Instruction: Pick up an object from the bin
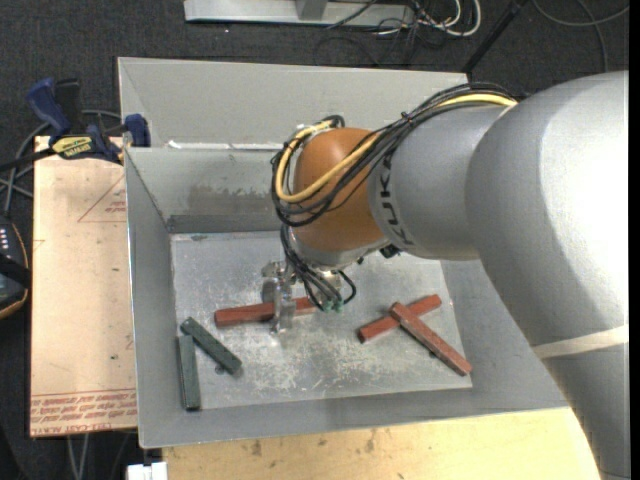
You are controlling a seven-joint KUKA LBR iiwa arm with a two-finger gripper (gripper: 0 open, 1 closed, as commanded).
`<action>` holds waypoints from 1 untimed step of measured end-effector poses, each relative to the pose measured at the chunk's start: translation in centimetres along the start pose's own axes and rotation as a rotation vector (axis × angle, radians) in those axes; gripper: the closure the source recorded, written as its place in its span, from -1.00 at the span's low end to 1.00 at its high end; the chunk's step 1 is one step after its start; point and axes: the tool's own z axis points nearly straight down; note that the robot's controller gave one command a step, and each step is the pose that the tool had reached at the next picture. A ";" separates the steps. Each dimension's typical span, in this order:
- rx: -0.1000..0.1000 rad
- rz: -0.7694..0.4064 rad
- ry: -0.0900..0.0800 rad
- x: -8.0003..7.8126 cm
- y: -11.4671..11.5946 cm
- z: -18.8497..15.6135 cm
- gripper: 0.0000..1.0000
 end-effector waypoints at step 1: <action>-0.001 -0.109 -0.006 -7.7 4.0 -0.2 1.00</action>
Offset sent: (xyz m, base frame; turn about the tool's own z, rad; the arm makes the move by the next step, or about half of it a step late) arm 0.0709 0.0442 0.0015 -0.1081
